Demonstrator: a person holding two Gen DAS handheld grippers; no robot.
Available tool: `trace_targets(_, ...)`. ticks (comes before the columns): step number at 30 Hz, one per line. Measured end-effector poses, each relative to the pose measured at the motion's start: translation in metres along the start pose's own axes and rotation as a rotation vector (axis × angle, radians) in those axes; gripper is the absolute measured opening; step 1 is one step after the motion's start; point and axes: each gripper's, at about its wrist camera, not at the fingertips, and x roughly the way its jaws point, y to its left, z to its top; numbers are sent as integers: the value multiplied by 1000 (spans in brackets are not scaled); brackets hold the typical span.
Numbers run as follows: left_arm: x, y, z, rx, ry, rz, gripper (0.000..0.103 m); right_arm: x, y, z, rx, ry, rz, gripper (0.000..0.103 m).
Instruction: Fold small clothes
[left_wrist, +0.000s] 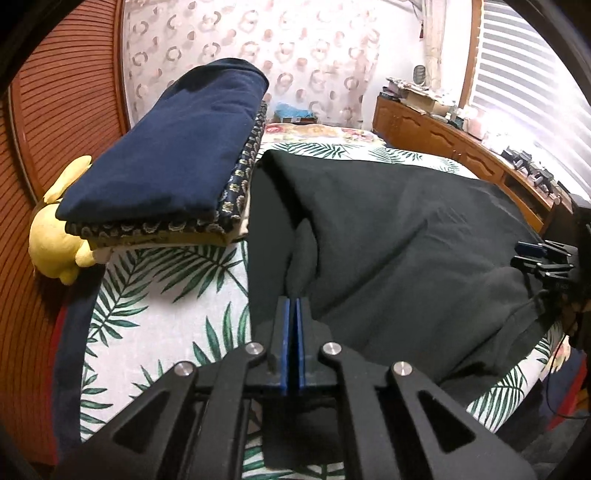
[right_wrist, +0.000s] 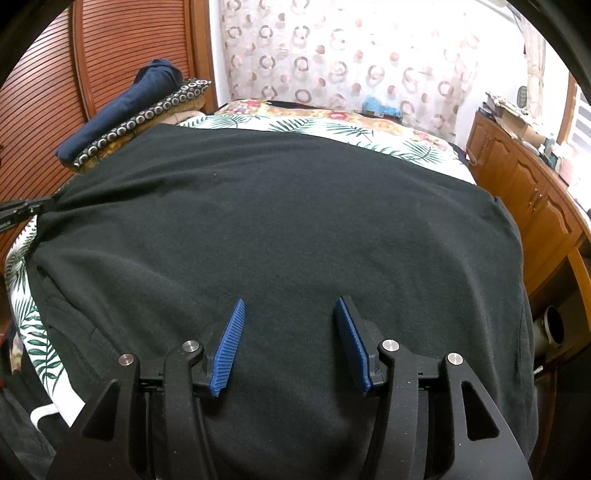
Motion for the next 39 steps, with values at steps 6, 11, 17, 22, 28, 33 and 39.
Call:
trace_targets(6, 1, 1, 0, 0, 16, -19, 42, 0, -1, 0, 0, 0, 1, 52)
trace_targets(11, 13, 7, -4, -26, 67, -4, 56, -1, -1, -1, 0, -1, 0, 52)
trace_targets(17, 19, 10, -7, -41, 91, -3, 59, -1, -1, -1, -1, -2, 1, 52)
trace_targets(22, 20, 12, -7, -47, 94, -8, 59, -1, -2, -1, -1, -2, 1, 52)
trace_targets(28, 20, 15, -8, -49, 89, -9, 60, -1, -2, -2, -1, -2, 1, 52)
trace_targets(33, 17, 15, -10, -57, 74, -65, 59, -1, -2, -2, 0, -3, 1, 52)
trace_targets(39, 17, 7, -10, -10, 77, -76, 26, -1, -1, -2, 0, -3, 1, 52)
